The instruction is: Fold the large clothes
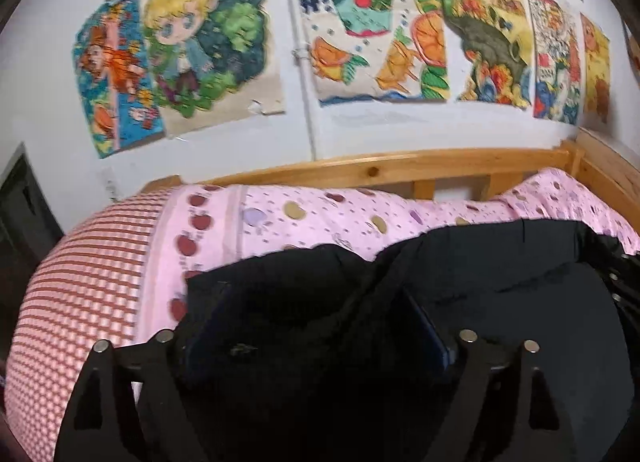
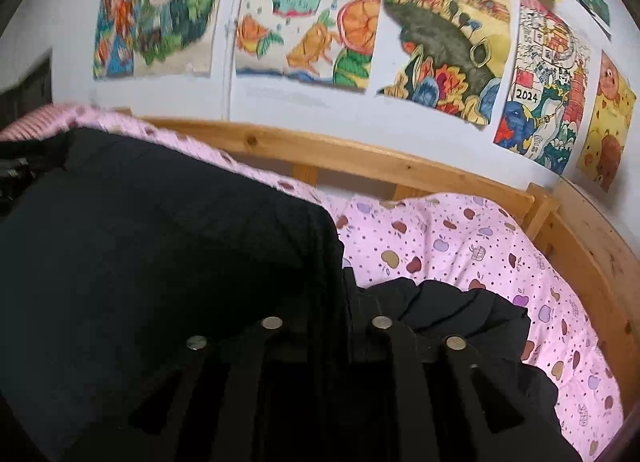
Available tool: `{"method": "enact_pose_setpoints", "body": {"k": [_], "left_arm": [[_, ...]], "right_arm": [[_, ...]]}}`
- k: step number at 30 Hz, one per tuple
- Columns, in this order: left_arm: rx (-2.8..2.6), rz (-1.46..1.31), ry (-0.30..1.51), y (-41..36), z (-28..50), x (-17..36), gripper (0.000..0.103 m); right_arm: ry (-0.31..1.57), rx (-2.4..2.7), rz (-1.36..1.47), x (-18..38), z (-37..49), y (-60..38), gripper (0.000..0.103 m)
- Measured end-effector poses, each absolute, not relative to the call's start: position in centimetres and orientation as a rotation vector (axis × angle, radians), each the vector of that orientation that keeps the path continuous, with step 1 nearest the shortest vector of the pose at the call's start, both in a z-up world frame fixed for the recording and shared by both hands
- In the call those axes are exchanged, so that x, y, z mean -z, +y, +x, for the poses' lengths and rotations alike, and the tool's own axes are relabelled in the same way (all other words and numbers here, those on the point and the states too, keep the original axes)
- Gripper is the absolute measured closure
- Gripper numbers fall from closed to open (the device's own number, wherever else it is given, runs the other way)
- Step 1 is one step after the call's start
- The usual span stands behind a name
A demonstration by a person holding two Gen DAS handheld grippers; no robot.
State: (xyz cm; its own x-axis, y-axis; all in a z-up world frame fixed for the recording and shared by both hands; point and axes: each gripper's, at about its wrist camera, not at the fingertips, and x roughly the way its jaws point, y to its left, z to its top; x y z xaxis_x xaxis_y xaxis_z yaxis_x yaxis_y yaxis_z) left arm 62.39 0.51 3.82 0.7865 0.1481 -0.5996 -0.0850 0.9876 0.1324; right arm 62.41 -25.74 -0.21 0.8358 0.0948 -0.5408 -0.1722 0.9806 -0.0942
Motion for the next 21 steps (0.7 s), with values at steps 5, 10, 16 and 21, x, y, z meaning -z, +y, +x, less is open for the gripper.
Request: {"method": "enact_pose_setpoints", "body": {"k": [5, 10, 16, 21], "left_arm": [[-0.154, -0.005, 0.61, 1.9, 60.8, -5.9, 0.008], [-0.132, -0.059, 0.579, 2.2, 58.1, -6.5, 0.006], [-0.064, 0.031, 0.551, 0.2, 54.5, -5.2, 0.005], [0.024, 0.079, 0.609, -1.2, 53.8, -3.4, 0.005]], "right_arm": [[0.47, -0.205, -0.076, -2.4, 59.7, -26.8, 0.043], [0.452, -0.286, -0.112, -3.5, 57.2, -26.6, 0.032], [0.486, -0.38, -0.149, -2.5, 54.7, -26.3, 0.029], [0.547, -0.394, -0.181, -0.5, 54.8, -26.2, 0.029]]}}
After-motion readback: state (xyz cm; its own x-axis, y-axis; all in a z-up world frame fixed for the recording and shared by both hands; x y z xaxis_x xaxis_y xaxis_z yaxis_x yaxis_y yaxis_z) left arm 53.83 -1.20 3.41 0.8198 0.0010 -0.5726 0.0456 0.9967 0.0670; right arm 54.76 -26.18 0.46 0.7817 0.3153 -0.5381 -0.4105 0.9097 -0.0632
